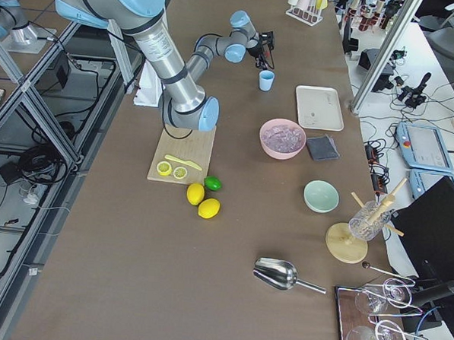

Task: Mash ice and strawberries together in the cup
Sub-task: 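Carry the ice cube with the right gripper over the blue cup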

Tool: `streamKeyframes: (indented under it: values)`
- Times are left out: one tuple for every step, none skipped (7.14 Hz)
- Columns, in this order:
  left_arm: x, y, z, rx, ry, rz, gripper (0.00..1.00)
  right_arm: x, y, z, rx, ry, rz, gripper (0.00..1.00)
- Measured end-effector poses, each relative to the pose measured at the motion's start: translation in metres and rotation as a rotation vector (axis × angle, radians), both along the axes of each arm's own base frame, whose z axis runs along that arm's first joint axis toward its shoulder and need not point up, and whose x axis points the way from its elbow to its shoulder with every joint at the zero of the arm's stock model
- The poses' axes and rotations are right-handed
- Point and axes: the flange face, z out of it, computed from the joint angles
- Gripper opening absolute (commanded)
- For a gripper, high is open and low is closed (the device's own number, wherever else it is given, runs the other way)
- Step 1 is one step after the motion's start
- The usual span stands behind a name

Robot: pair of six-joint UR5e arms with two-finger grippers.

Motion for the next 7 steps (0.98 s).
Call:
streamKeyframes:
  values:
    - [0.0, -0.0001, -0.0005, 0.001, 0.0, 0.0, 0.98, -0.0026, -0.0015, 0.0033, 0.003, 0.012, 0.005, 0.22]
    - [0.0, -0.0001, -0.0008, 0.002, 0.0, 0.0, 0.98, -0.0044, -0.0037, 0.0071, 0.005, 0.023, 0.007, 0.22]
    - [0.0, -0.0002, -0.0009, 0.002, 0.0, 0.0, 0.98, -0.0064, -0.0051, 0.0096, 0.004, 0.031, 0.008, 0.41]
    - [0.0, -0.0004, -0.0006, 0.002, 0.0, 0.0, 0.98, -0.007, -0.0058, 0.0099, 0.005, 0.028, 0.01, 0.65]
    - [0.0, -0.0006, -0.0001, 0.0, 0.0, 0.001, 0.98, -0.006, -0.0071, 0.0089, 0.007, 0.018, 0.014, 0.85]
    - [0.0, -0.0007, 0.0003, -0.001, 0.0, 0.001, 0.98, -0.0049, -0.0084, 0.0082, 0.007, 0.01, 0.019, 0.95]
    - [0.0, -0.0008, 0.0005, -0.001, 0.0, 0.001, 0.98, -0.0044, -0.0089, 0.0078, 0.005, 0.004, 0.024, 0.9]
